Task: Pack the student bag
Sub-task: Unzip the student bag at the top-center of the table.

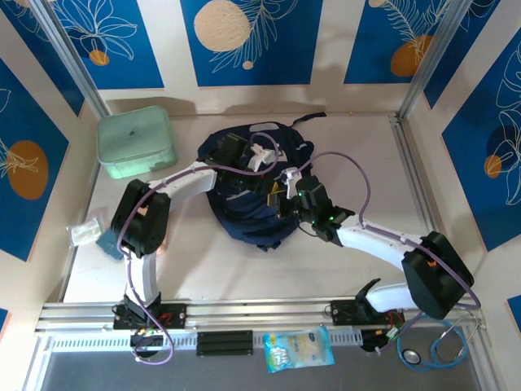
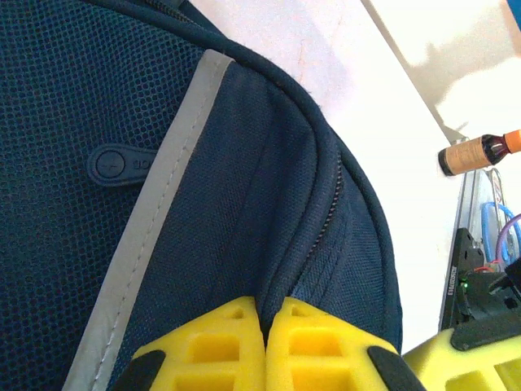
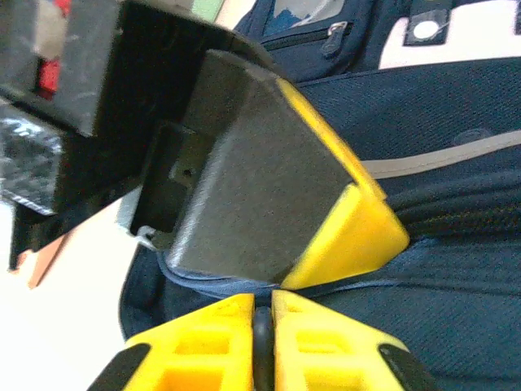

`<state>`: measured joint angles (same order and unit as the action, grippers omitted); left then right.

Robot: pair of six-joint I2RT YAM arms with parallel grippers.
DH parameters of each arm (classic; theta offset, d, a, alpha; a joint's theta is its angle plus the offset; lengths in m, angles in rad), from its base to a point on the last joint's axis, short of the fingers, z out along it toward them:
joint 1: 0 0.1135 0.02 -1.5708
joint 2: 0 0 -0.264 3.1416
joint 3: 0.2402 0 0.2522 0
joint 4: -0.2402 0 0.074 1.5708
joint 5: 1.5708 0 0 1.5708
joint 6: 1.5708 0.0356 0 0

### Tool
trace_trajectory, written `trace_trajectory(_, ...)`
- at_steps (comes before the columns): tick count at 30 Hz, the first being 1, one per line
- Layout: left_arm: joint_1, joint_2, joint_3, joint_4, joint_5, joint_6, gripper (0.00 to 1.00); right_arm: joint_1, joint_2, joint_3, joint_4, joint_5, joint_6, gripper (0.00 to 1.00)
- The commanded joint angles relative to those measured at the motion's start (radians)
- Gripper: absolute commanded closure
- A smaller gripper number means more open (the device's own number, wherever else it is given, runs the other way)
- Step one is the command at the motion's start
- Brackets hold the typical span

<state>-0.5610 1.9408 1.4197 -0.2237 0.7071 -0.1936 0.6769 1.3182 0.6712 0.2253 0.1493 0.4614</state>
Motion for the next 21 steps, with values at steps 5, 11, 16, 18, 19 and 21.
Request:
trace_trajectory(5, 0.017, -0.078, -0.002, 0.201, -0.015, 0.035, 1.0, -0.09, -0.184, -0.048, -0.088, -0.149, 0.127, 0.6)
trace_trajectory(11, 0.016, -0.12, -0.049, 0.205, -0.02, 0.084, 1.0, -0.237, -0.27, -0.081, -0.135, -0.249, 0.271, 0.52)
trace_trajectory(16, 0.016, -0.152, -0.079, 0.209, -0.011, 0.123, 1.0, -0.324, -0.25, -0.019, -0.242, -0.303, 0.398, 0.45)
trace_trajectory(18, 0.016, -0.165, -0.097, 0.217, -0.01, 0.137, 1.0, -0.341, -0.211, 0.033, -0.301, -0.323, 0.435, 0.44)
trace_trajectory(19, 0.016, -0.171, -0.106, 0.22, -0.009, 0.146, 1.0, -0.348, -0.185, 0.063, -0.325, -0.339, 0.451, 0.44)
trace_trajectory(21, 0.016, -0.18, -0.117, 0.227, -0.01, 0.153, 1.0, -0.349, -0.137, 0.114, -0.359, -0.352, 0.473, 0.44)
